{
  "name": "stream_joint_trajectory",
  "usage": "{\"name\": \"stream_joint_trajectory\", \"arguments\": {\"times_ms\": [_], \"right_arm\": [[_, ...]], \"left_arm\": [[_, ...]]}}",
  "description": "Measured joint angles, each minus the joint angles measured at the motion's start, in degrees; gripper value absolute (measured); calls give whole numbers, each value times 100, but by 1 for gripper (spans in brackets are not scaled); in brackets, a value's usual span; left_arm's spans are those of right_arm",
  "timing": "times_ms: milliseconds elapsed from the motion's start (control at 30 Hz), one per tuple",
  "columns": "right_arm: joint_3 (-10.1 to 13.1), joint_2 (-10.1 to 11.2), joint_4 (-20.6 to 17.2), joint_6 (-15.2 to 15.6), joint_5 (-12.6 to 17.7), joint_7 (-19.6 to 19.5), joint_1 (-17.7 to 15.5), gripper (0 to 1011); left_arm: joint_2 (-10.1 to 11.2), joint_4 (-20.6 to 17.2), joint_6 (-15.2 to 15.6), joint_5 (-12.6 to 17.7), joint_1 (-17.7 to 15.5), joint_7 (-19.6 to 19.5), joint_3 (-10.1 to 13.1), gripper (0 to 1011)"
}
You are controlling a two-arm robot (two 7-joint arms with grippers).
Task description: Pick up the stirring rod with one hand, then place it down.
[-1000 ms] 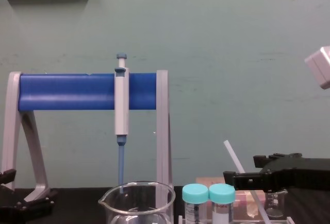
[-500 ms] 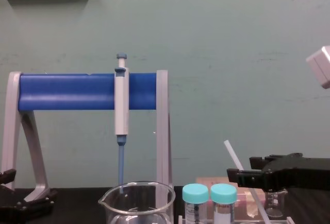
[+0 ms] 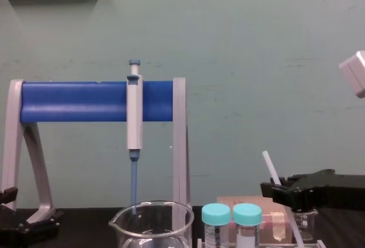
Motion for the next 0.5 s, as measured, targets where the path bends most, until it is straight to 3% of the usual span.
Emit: {"name": "stream_joint_trajectory", "arguments": {"times_ms": [267,500], "right_arm": [[0,0,0,-1,3,0,0,75],[0,0,0,-1,3,0,0,75]], "left_arm": [[0,0,0,0,0,0,0,1000],[0,0,0,0,0,0,0,1000]]}}
